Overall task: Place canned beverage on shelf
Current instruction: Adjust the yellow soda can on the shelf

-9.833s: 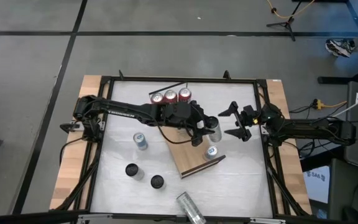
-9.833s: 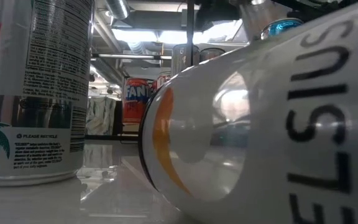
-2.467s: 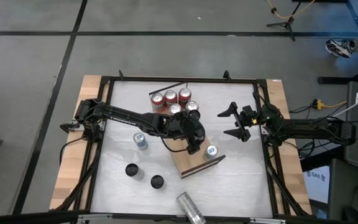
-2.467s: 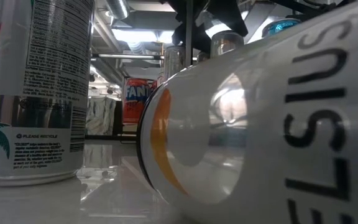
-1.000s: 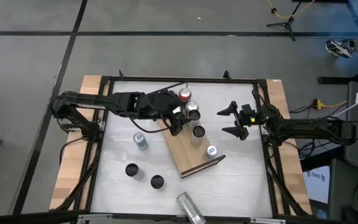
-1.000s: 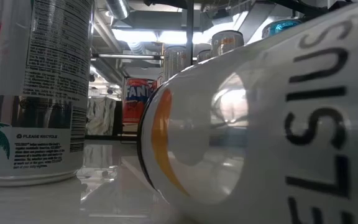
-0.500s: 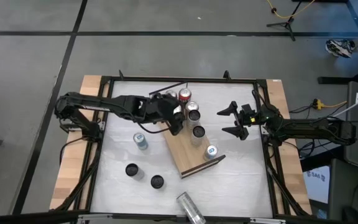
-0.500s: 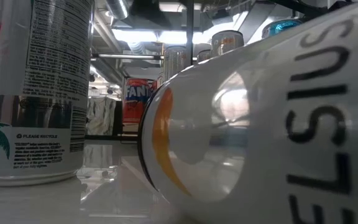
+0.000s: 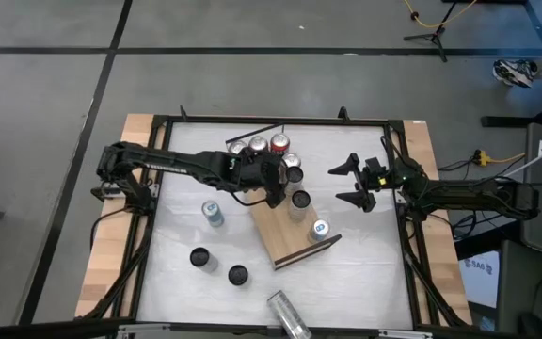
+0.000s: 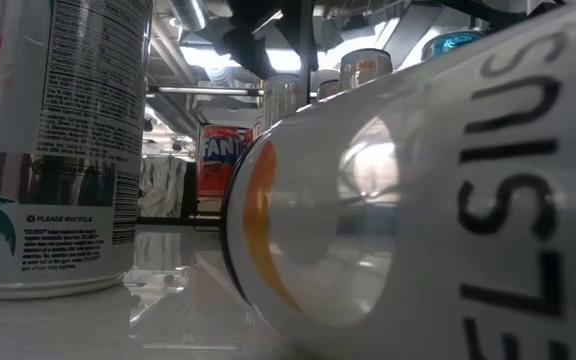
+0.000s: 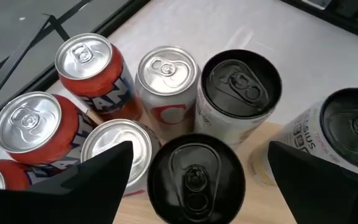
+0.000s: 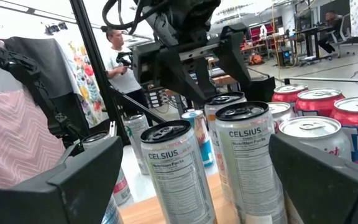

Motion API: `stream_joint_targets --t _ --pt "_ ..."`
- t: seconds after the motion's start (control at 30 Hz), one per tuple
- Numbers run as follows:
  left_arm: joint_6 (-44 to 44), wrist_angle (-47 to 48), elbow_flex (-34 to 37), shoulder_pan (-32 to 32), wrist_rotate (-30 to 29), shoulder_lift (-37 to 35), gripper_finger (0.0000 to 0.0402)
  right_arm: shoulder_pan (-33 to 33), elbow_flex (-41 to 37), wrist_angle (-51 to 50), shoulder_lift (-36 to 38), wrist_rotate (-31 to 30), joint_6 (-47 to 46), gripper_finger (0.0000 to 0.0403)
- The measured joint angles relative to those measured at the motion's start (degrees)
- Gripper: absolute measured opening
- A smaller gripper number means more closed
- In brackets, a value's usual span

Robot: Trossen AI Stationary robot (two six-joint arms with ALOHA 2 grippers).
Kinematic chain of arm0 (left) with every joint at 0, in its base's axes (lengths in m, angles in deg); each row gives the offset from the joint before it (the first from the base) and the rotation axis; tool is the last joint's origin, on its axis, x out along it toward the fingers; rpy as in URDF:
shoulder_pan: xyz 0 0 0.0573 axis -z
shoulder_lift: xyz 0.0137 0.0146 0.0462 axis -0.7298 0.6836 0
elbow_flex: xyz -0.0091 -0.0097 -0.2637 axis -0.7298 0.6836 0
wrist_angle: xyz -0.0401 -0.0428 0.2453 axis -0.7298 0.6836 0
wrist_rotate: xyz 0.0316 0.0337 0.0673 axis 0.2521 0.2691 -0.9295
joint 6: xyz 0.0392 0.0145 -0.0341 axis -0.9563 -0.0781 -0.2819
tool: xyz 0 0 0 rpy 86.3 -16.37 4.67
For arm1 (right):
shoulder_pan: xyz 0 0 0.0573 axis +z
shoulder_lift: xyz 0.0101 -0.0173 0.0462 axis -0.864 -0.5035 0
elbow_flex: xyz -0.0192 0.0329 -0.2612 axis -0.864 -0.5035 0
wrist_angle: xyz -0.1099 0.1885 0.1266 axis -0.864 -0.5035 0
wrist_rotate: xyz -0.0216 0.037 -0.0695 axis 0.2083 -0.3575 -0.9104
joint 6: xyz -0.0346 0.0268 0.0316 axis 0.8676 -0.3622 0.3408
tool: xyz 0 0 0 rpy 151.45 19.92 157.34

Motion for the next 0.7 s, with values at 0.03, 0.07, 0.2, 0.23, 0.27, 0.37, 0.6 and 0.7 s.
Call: stream_joint_targets --t 0.03,0.07,0.2,0.23,0.27,0.37,0.6,0.7 --pt "0.02 0.07 0.00 -0.03 0.00 0.02 0.0366 0.00 0.00 -0.01 -0.01 -0.01 0.00 0.0399" --pt "0.06 0.11 0.00 -0.13 0.02 0.02 0.0366 0.00 0.00 -0.05 -0.02 0.00 0.00 0.0399" --pt "1.35 0.23 0.00 -0.23 0.06 0.02 0.0366 0.00 0.00 -0.45 -0.02 0.00 0.00 0.0399" --pt "1.43 0.40 0.00 -0.24 0.06 0.02 0.0366 0.00 0.00 -0.54 -0.02 0.00 0.00 0.0399" --pt "1.50 0.57 0.00 -0.24 0.05 0.02 0.0366 0.00 0.00 -0.58 -0.02 0.00 0.00 0.0399" --pt "2.44 1.91 0.00 -0.17 0.07 0.02 0.0366 0.00 0.00 -0.90 -0.02 0.00 0.00 0.0399" --pt "2.75 2.69 0.09 -0.01 0.06 0.02 0.0366 0.00 0.00 -0.86 -0.02 0.00 0.00 0.0399" --pt "4.08 2.01 1.40 0.24 0.02 0.02 0.0366 0.00 0.00 -0.84 -0.02 -0.02 0.00 0.0399"
